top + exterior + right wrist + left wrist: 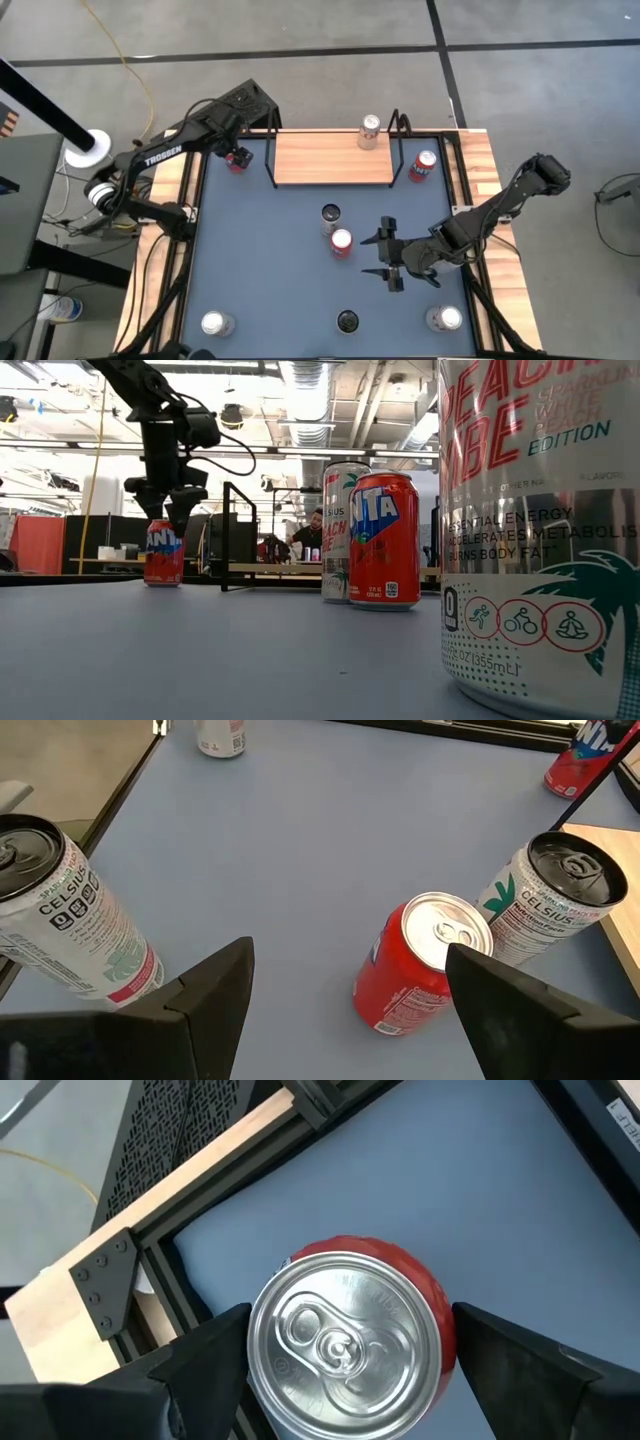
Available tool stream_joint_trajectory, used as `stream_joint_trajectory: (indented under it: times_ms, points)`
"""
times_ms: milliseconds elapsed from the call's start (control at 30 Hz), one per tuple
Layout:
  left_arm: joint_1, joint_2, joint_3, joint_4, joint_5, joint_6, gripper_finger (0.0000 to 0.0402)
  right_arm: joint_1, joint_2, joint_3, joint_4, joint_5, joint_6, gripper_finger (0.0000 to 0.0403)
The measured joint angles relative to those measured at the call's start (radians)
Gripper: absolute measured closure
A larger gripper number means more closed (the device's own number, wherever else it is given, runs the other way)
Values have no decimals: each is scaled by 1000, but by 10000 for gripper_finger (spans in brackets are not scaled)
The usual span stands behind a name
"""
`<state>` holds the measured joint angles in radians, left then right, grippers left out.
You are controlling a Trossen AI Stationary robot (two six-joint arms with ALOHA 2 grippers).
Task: Place canned beverage on shelf
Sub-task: Put the top left orange soda can on the shelf
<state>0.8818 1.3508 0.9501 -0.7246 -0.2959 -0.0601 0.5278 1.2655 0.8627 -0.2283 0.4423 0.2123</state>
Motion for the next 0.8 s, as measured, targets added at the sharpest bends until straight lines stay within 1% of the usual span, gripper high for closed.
stream_joint_trajectory:
  times_ms: [267, 500, 700, 800]
  points:
    - [3, 9, 1, -7, 17, -3, 87, 0, 0, 0, 0, 0, 0, 86]
    - [21, 9, 1, -61, 30, -31, 128, 0, 0, 0, -2, 0, 5, 86]
    - [27, 10, 2, -92, 28, -125, 126, 0, 0, 0, -2, 0, 6, 86]
    - [28, 12, 22, -144, 38, -141, 119, 0, 0, 0, -2, 0, 8, 86]
